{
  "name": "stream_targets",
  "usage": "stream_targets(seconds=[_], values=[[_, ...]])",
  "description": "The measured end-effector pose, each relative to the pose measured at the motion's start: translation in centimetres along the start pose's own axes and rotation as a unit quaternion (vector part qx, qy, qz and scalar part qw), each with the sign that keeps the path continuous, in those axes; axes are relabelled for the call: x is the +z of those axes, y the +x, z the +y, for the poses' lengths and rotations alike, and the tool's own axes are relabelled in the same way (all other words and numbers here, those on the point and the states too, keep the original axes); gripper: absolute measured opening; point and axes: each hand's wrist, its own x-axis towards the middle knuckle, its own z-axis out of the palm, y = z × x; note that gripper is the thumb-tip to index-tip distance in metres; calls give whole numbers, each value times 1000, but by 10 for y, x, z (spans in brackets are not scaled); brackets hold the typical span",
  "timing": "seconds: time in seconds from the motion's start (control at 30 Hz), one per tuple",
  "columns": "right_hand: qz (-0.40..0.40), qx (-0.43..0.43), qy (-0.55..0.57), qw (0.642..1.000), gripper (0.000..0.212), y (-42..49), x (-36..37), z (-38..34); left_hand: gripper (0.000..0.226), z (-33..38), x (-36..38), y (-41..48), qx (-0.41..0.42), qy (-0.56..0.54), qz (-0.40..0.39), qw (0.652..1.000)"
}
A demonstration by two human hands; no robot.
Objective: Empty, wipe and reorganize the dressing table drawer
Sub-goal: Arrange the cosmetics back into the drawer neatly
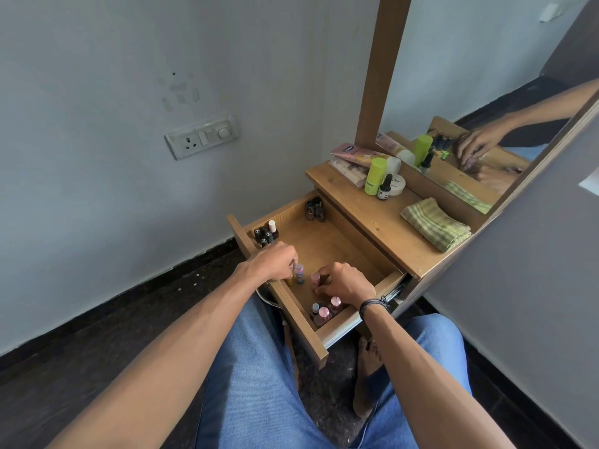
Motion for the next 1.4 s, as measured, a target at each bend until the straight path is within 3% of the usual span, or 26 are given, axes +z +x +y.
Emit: stream_targets(seconds=[0.3,0.7,0.9,1.4], values=[[-16,2,-8,1000,15,2,-4,-5,23,-5,-1,-1,14,-56,12,998],[-22,-23,-2,999,16,6,-6,-13,20,-14,1,-3,10,-82,30,996],[-21,-31,4,999,26,10,-5,-16,20,-14,2,-3,24,-83,42,995],[-87,-79,21,993,21,11,-5,-17,22,-15,-9,-2,8,-73,-36,997]])
